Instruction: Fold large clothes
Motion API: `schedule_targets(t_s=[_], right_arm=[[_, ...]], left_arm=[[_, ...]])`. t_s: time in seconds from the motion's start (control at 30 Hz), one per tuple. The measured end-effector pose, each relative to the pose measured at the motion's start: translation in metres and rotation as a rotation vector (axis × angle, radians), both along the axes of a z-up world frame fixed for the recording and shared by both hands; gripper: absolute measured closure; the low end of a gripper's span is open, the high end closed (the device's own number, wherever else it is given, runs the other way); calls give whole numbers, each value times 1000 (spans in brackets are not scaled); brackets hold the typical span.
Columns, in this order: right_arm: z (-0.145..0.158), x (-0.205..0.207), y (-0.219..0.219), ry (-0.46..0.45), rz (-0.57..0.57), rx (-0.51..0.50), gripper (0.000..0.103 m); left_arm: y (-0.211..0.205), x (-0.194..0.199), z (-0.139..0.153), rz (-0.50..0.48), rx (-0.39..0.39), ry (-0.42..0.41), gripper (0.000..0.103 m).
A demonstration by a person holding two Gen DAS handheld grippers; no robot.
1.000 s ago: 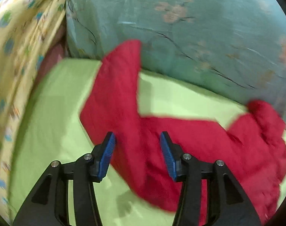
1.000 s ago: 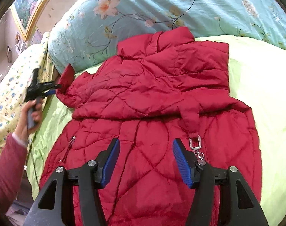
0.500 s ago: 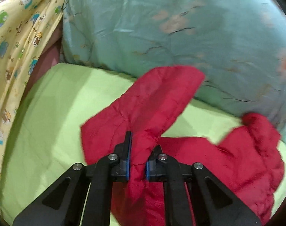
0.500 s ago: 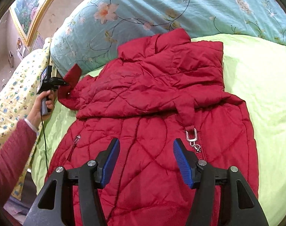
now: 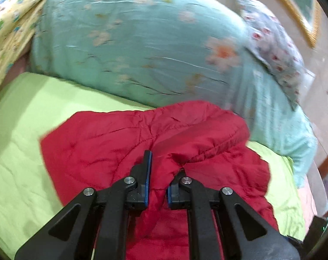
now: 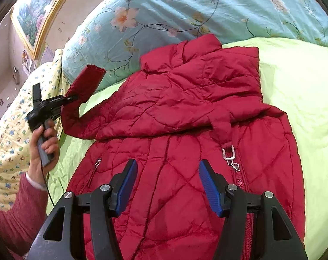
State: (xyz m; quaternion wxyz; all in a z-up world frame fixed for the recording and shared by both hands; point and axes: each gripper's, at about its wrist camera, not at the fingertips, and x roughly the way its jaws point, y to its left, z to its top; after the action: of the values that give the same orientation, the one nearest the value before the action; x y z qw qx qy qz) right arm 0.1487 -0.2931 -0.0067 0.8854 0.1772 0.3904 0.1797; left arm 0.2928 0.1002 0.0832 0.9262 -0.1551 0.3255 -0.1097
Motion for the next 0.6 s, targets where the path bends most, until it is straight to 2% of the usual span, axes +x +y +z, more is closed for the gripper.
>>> schedule_targets(t_s=[0.13,0.3,0.47,0.6], right_arm=[[-4,3,-8,19,-16,30,41],[-7,7,-21,33,-40,58,41],[-5,12,-37,22,-76,103,41],[-4,23,-49,14,-101,177,41]], left_arm=[[-49,-10,2,-81,7,-33,95],[-108,-16,-3,-186,7,-37,95],[-148,-16,-18,-246,26,-24,95],[-170,-16,-37,-274,46,-4,95]])
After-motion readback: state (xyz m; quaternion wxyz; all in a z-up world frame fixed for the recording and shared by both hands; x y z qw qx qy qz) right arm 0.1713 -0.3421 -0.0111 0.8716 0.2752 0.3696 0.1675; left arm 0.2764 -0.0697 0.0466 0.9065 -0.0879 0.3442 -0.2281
